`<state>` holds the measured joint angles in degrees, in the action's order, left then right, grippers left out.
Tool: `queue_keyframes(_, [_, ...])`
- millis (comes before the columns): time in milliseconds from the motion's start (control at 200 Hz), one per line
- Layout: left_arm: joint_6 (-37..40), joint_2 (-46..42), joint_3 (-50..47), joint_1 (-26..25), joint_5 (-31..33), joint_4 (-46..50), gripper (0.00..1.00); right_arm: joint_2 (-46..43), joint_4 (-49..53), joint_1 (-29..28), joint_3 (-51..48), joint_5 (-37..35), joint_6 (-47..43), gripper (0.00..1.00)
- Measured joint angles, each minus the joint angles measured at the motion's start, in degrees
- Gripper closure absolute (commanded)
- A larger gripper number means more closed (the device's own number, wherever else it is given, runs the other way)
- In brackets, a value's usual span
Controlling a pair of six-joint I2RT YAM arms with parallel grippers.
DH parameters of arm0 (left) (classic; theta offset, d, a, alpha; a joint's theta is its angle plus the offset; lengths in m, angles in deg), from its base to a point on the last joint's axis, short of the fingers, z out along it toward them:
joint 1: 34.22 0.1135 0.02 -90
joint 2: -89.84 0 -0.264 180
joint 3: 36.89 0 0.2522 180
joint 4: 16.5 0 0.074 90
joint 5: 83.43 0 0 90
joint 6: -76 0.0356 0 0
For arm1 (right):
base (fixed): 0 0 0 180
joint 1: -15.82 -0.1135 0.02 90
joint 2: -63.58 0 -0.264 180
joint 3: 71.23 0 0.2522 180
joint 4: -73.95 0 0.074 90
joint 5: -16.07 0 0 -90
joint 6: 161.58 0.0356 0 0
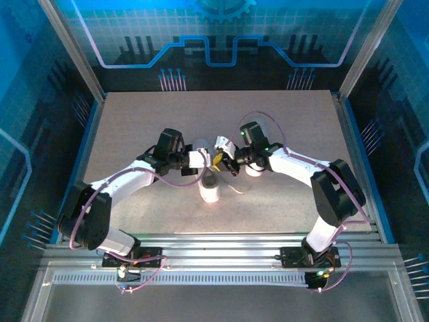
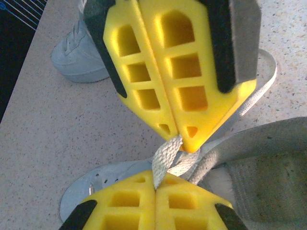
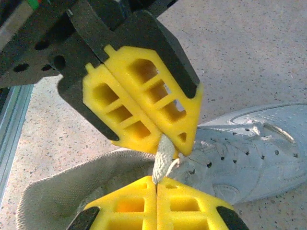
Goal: Tie the shoes
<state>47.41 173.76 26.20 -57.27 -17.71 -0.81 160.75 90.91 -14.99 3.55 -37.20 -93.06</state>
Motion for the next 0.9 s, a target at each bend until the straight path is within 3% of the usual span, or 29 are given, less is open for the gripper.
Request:
queue_keyframes(395, [-1.66, 0.11, 1.92, 0.15, -2.60, 2.93, 0.94, -0.09, -1.36, 0.11, -0.59, -2.05, 3.61, 1.00])
queue_keyframes(900, [-3.06, 4.55, 2.89, 0.15, -4.96, -0.46, 0.88, 0.11, -1.27, 1.31, -0.70, -1.14, 5.95, 1.00])
